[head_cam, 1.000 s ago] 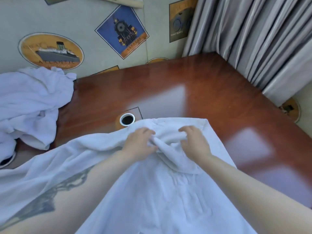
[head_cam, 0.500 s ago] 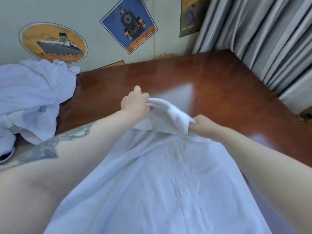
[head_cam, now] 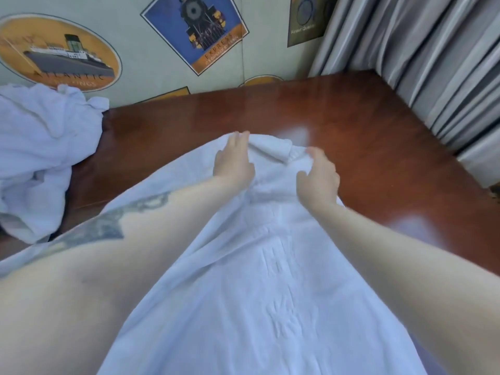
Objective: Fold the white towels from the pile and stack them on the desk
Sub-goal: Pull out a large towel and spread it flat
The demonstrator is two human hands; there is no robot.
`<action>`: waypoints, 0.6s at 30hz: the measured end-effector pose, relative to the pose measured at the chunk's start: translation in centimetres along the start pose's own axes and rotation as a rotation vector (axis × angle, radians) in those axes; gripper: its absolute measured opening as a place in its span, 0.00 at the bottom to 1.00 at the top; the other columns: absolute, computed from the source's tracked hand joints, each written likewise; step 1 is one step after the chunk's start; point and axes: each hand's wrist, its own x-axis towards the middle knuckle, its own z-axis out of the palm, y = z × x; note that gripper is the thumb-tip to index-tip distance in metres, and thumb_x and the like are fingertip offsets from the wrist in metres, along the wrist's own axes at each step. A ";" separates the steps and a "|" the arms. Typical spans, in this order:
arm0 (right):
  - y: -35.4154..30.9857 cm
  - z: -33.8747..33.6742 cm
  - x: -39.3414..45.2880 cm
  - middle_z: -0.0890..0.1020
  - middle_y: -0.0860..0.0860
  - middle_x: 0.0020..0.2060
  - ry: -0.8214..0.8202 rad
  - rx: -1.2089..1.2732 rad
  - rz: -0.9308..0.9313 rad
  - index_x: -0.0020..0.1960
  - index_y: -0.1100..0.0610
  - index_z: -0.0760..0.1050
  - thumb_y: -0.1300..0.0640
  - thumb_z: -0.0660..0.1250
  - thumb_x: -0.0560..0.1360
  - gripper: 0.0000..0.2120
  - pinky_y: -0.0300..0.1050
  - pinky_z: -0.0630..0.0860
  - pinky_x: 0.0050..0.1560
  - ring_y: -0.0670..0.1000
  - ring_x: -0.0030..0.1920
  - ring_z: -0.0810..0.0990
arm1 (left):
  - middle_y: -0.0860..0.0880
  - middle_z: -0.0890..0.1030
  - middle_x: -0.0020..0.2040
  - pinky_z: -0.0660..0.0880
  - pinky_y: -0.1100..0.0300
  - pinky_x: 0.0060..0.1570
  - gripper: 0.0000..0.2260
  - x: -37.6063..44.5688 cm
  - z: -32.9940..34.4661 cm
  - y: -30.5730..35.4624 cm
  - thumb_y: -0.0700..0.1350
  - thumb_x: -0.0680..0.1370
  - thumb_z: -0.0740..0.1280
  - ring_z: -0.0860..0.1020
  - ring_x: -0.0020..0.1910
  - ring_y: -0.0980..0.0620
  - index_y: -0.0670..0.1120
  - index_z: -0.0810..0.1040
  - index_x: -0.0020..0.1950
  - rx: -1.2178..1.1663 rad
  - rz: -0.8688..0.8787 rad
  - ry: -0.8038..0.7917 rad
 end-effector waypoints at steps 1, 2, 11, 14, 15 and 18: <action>0.5 0.8 -1.7 0.75 0.54 0.66 -0.057 -0.016 -0.123 0.70 0.56 0.70 0.65 0.63 0.73 0.26 0.48 0.61 0.69 0.56 0.68 0.70 | 0.46 0.53 0.80 0.55 0.48 0.75 0.30 -1.2 1.3 -0.4 0.40 0.79 0.62 0.55 0.78 0.49 0.46 0.54 0.79 0.109 0.040 -0.007; 1.2 1.9 -3.4 0.74 0.55 0.68 -0.121 -0.068 -0.244 0.70 0.57 0.70 0.66 0.63 0.73 0.25 0.49 0.60 0.71 0.56 0.70 0.69 | 0.46 0.52 0.80 0.51 0.47 0.76 0.29 -2.4 2.7 -0.8 0.42 0.79 0.61 0.52 0.79 0.50 0.47 0.54 0.79 0.195 0.062 -0.022; 9.3 4.3 -16.3 0.37 0.48 0.77 -0.235 -0.524 -0.230 0.77 0.46 0.35 0.39 0.43 0.80 0.30 0.58 0.36 0.75 0.49 0.76 0.33 | 0.43 0.66 0.76 0.59 0.43 0.71 0.31 -19.4 10.3 -4.5 0.60 0.77 0.54 0.65 0.74 0.44 0.43 0.69 0.74 0.436 0.109 0.003; 10.3 3.1 -18.2 0.25 0.49 0.72 -0.267 -0.615 -0.084 0.73 0.45 0.24 0.37 0.42 0.80 0.33 0.61 0.33 0.73 0.49 0.74 0.26 | 0.43 0.64 0.77 0.58 0.43 0.70 0.32 -24.2 11.5 -4.4 0.60 0.77 0.52 0.61 0.76 0.45 0.43 0.64 0.77 0.405 0.097 -0.033; 10.4 2.6 -18.9 0.22 0.50 0.71 -0.277 -0.635 -0.057 0.73 0.46 0.23 0.37 0.41 0.80 0.33 0.62 0.34 0.73 0.50 0.74 0.26 | 0.43 0.64 0.77 0.58 0.43 0.69 0.32 -25.3 11.7 -4.1 0.60 0.77 0.53 0.59 0.77 0.45 0.43 0.63 0.77 0.382 0.090 -0.029; 9.9 1.2 -21.1 0.20 0.51 0.70 -0.301 -0.638 -0.083 0.75 0.46 0.26 0.39 0.43 0.81 0.33 0.63 0.33 0.73 0.53 0.74 0.25 | 0.43 0.58 0.78 0.54 0.44 0.71 0.33 -27.7 11.3 -3.8 0.60 0.77 0.53 0.51 0.77 0.46 0.43 0.63 0.77 0.334 0.070 -0.051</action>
